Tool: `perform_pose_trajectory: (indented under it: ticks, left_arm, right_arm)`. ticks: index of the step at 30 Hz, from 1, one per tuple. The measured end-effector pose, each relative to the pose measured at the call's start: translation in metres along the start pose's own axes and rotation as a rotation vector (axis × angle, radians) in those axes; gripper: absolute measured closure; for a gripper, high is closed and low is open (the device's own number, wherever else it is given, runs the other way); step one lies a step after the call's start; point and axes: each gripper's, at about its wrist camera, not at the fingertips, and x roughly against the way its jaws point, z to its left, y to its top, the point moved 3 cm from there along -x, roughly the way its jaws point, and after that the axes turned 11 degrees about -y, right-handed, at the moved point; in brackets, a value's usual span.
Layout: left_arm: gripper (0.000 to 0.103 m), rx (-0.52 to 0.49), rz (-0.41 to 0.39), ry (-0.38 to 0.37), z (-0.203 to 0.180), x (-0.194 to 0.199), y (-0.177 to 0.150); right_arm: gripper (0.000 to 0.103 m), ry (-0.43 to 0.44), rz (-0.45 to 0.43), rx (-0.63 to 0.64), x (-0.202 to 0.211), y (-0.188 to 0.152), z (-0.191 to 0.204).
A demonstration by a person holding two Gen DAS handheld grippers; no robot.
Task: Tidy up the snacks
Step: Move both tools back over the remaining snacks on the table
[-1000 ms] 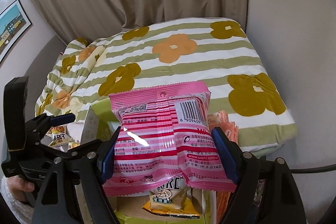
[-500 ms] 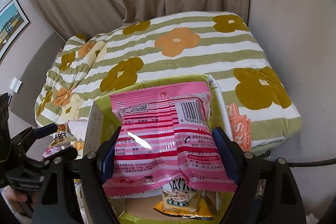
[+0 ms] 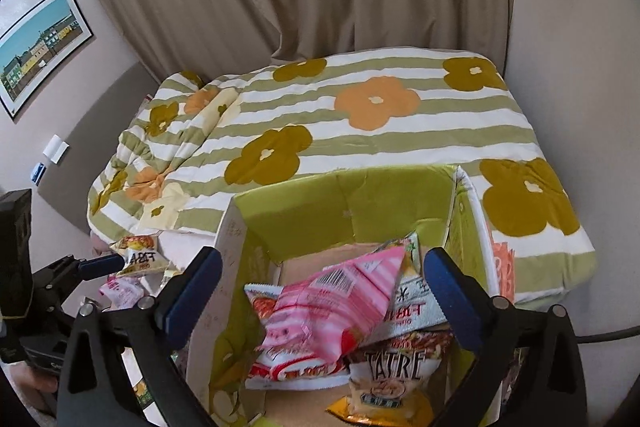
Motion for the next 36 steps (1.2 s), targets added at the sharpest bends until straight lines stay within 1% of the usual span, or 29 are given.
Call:
perform_pose_trajectory:
  ticks: [5,10,16,20,25,28,31,32,35,36]
  left_arm:
    - [0.001,0.024,-0.026,0.003,0.0,0.017,-0.011]
    - [0.001,0.047,-0.059,0.033,0.005,0.04,-0.024]
    - [0.001,0.09,-0.088,0.089,0.026,0.07,-0.044]
    - [0.001,0.117,-0.114,0.11,0.047,0.093,-0.056]
    - [0.001,0.149,-0.158,0.127,0.091,0.128,-0.07]
    - [0.001,0.153,-0.168,0.128,0.118,0.141,-0.077]
    - [0.001,0.152,-0.155,0.118,0.155,0.153,-0.086]
    - [0.001,0.15,-0.15,0.114,0.165,0.156,-0.089]
    - [0.001,0.144,-0.128,0.094,0.197,0.158,-0.097]
    - [0.001,0.143,-0.121,0.083,0.206,0.158,-0.1]
  right_arm:
    - [0.002,0.014,-0.006,0.003,0.016,-0.007,0.003]
    - [0.002,0.034,-0.03,0.051,0.031,-0.008,0.015]
    - [0.002,0.074,-0.054,0.096,0.041,-0.013,0.041]
    - [0.002,0.09,-0.079,0.119,0.048,-0.019,0.063]
    - [0.001,0.084,-0.13,0.167,0.059,-0.028,0.101]
    - [0.001,0.064,-0.151,0.186,0.063,-0.037,0.128]
    - [0.001,0.078,-0.127,0.151,0.06,-0.049,0.156]
    - [0.001,0.088,-0.098,0.133,0.056,-0.054,0.168]
    - [0.001,0.072,-0.037,0.082,0.047,-0.069,0.194]
    - [0.001,0.065,-0.03,0.069,0.045,-0.073,0.201]
